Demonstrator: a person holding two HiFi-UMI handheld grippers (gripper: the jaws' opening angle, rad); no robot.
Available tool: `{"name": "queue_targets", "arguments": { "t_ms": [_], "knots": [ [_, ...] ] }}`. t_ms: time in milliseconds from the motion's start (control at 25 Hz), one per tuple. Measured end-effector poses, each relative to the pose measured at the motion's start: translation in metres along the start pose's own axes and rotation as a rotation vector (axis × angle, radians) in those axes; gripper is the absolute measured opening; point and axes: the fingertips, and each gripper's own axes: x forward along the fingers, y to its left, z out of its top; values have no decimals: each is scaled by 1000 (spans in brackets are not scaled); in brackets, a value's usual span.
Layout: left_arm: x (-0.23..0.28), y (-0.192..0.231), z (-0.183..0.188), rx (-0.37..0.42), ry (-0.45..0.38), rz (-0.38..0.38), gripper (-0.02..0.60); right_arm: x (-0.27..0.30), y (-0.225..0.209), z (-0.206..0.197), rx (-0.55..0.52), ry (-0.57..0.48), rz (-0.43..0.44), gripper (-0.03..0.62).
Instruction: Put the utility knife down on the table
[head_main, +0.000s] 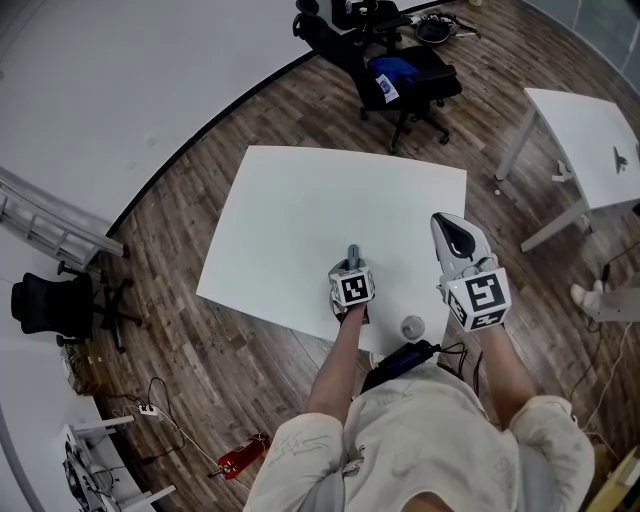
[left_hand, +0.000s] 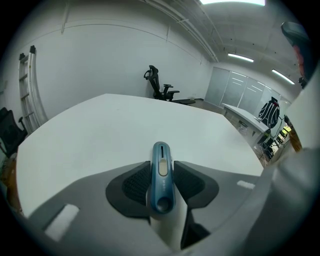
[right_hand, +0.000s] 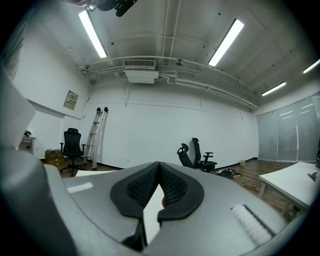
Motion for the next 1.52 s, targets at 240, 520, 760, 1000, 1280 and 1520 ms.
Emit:
{"name": "queue_targets", "arguments": {
  "t_ms": [240, 520, 760, 1000, 1280, 1520],
  "knots": [
    [2, -3, -5, 21, 18, 1, 170, 0, 1, 0, -1, -2, 0, 6],
    [2, -3, -3, 28, 8, 8, 172, 1, 1, 0, 0, -2, 1, 6],
    [4, -4, -5, 14, 11, -5, 192, 1, 1, 0, 2, -5, 0, 6],
    [9, -1, -10, -70, 13, -14, 228, 2, 2, 0, -1, -5, 3, 6],
    [14, -2, -8, -93, -7, -35, 250, 3, 2, 2, -6, -9, 4, 8],
    [14, -4, -6, -113, -15, -50, 279, 3, -1, 2, -6, -9, 0, 6]
  ]
}}
